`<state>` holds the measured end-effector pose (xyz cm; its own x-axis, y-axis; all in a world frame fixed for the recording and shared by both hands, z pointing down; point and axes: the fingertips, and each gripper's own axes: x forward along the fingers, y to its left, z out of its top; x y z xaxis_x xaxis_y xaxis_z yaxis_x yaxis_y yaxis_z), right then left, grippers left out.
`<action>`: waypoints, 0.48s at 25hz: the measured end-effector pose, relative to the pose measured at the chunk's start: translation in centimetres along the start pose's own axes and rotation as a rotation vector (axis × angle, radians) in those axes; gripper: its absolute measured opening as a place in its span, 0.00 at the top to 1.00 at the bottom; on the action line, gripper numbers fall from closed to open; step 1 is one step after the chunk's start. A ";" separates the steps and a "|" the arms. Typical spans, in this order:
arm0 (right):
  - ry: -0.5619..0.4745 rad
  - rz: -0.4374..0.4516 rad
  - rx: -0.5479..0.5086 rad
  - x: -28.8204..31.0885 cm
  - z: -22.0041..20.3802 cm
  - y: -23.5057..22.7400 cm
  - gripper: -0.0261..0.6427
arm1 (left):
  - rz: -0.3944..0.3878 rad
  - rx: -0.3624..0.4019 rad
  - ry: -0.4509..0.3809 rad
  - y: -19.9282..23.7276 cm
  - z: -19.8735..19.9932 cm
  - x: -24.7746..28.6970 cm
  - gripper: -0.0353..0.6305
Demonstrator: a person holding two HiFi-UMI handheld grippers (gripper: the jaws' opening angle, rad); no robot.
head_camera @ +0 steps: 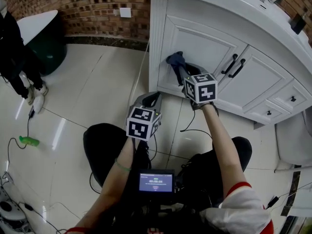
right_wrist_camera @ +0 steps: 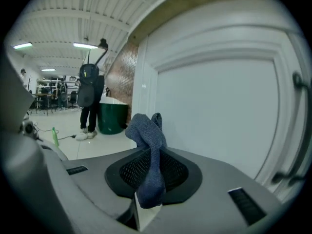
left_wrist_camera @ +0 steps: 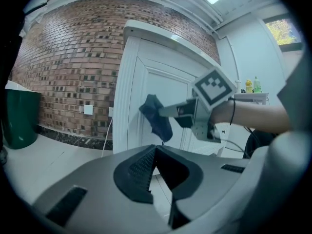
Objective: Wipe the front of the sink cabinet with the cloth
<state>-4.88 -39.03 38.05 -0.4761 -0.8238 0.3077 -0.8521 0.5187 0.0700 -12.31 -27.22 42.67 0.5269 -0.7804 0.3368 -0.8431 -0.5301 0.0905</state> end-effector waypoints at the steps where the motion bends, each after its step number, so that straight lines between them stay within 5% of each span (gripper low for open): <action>1: -0.036 -0.008 -0.020 -1.1 2.2 -0.4 0.87 | -0.003 0.004 -0.003 -0.2 0.3 -0.1 0.91; 7: -0.207 -0.090 -0.094 -6.8 12.5 -3.2 0.87 | -0.014 0.029 -0.025 -1.5 1.9 -1.0 0.91; 12: -0.276 -0.128 -0.104 -9.8 15.6 -4.3 0.87 | -0.015 0.040 -0.029 -2.0 2.2 -1.8 0.91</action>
<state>0.01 -36.77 19.94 -0.4192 -0.9076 0.0217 -0.8891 0.4153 0.1927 -11.28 -25.49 39.85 0.5425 -0.7815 0.3083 -0.8306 -0.5539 0.0576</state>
